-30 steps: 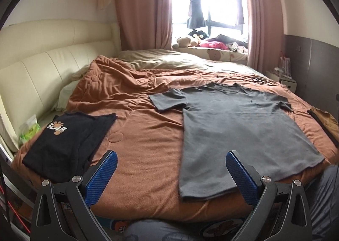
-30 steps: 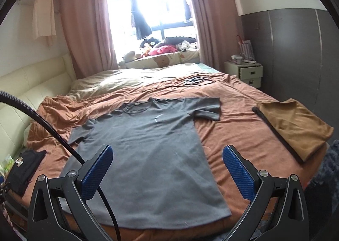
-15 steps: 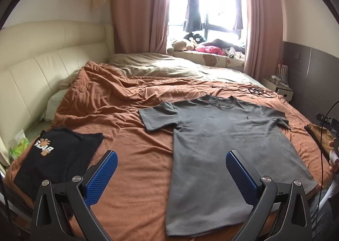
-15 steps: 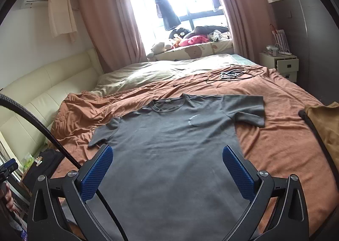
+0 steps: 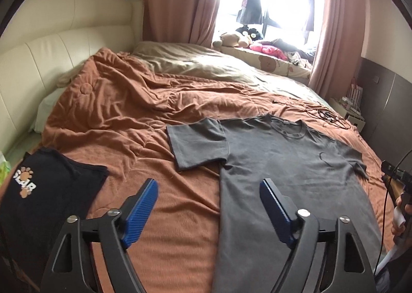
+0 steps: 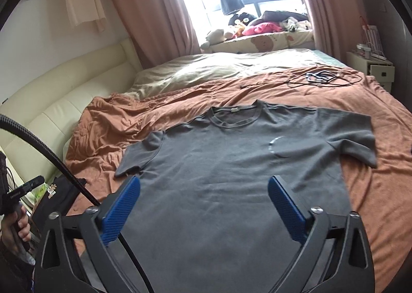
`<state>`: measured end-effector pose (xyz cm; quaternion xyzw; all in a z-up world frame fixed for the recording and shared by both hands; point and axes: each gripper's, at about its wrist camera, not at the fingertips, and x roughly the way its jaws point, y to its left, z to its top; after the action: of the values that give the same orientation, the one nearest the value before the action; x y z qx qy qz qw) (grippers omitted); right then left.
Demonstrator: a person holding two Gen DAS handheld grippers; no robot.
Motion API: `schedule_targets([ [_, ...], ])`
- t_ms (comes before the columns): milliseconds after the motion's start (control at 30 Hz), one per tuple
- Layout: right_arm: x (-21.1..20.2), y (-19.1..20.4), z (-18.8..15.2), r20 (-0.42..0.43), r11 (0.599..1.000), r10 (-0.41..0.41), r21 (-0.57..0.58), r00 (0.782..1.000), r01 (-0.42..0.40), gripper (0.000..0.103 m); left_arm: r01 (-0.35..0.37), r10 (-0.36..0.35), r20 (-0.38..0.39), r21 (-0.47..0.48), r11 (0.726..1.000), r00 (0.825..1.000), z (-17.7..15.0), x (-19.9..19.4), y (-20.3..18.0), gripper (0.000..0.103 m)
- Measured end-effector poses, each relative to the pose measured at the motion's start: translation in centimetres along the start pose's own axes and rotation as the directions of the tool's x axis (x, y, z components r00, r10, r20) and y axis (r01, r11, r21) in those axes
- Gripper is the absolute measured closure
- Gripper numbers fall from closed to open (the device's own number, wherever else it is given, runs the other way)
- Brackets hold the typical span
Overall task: Fold small clothes
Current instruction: 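Move both tools toward the grey T-shirt's sleeve and side edge, then grasp the T-shirt side edge with the left gripper and fold it inward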
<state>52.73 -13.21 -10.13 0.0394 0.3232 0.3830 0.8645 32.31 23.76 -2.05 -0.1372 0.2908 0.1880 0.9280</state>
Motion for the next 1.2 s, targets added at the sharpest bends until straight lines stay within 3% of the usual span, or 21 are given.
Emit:
schedule_targets([
  [100,2.4,0.0,1.5,-0.038,1.0,0.012,-0.009,0.999,-0.012,0.022,0.007,-0.008,-0.038,-0.017,1.0,0.999,1.2,3.3,0.9,0.03],
  [200,4.6,0.1,3.2,-0.066,1.0,0.005,-0.014,0.998,-0.006,0.024,0.017,-0.019,-0.067,-0.033,0.999,0.998,2.5,6.7,1.8,0.031],
  [333,8.2,0.4,5.2,-0.114,1.0,0.001,-0.013,0.994,-0.003,0.038,0.019,-0.025,-0.101,-0.066,0.998,0.995,3.9,11.0,3.4,0.036],
  [567,15.0,1.7,7.8,-0.176,0.999,0.018,-0.041,0.984,-0.026,0.041,0.025,-0.046,-0.201,-0.105,0.994,0.979,5.9,18.1,6.2,0.04],
  [700,18.9,3.0,8.5,-0.222,0.997,0.038,-0.063,0.974,-0.054,0.053,0.016,-0.046,-0.236,-0.127,0.992,0.971,6.9,21.5,7.7,0.041],
  [967,25.6,5.1,8.9,-0.283,0.989,0.069,-0.105,0.957,-0.102,0.06,0.019,-0.067,-0.3,-0.16,0.987,0.952,7.8,27.4,9.7,0.045],
  [1033,27.4,5.5,9.0,-0.299,0.988,0.072,-0.106,0.952,-0.108,0.067,0.035,-0.092,-0.322,-0.181,0.983,0.942,7.7,28.8,9.9,0.047],
  [1200,31.4,6.8,8.8,-0.335,0.988,0.085,-0.094,0.938,-0.124,0.079,-0.012,-0.05,-0.369,-0.163,0.987,0.928,7.2,31.6,10.1,0.049],
])
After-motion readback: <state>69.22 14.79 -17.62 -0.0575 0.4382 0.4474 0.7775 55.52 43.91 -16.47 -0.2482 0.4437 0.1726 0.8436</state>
